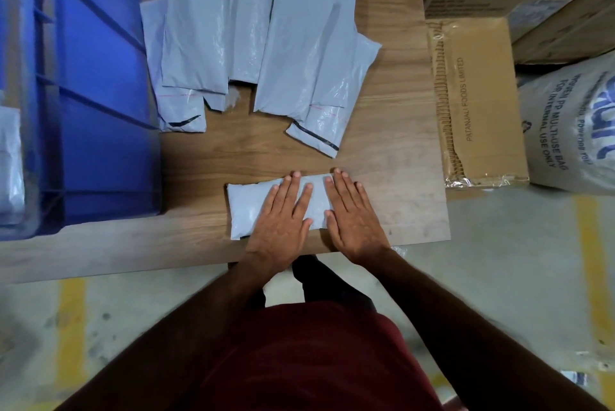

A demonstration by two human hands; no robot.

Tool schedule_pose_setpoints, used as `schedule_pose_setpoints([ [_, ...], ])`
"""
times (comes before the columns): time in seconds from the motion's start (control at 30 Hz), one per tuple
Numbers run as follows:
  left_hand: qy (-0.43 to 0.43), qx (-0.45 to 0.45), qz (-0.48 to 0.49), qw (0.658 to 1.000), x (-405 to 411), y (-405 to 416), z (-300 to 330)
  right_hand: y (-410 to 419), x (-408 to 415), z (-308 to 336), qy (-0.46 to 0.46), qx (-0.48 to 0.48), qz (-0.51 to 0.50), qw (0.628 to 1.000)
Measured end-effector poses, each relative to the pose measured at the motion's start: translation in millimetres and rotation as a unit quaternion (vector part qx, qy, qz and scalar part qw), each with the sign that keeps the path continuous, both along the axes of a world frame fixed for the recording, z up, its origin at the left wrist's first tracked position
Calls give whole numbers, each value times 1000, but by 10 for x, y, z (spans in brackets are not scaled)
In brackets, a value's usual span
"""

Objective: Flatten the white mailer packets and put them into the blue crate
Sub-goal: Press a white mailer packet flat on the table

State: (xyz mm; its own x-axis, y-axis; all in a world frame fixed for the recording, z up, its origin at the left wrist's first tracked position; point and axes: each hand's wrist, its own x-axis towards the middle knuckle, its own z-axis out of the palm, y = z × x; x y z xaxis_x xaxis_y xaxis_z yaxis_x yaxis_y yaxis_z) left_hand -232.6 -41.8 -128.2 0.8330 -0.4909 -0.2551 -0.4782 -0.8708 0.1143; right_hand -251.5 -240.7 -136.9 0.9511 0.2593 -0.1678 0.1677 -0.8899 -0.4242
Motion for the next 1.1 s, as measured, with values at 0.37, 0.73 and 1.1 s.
schedule_pose_setpoints([
  [0.37, -31, -17, 89, 995, 17, 258, 185, 256, 45, 132, -28, 21, 4, 999],
  [0.73, -9, 12, 82, 997, 41, 312, 135, 450, 82, 89, -11, -56, 14, 998],
  [1.1, -23, -35, 129, 991, -116, 605, 57, 686, 119, 64, -40, -47, 83, 995],
])
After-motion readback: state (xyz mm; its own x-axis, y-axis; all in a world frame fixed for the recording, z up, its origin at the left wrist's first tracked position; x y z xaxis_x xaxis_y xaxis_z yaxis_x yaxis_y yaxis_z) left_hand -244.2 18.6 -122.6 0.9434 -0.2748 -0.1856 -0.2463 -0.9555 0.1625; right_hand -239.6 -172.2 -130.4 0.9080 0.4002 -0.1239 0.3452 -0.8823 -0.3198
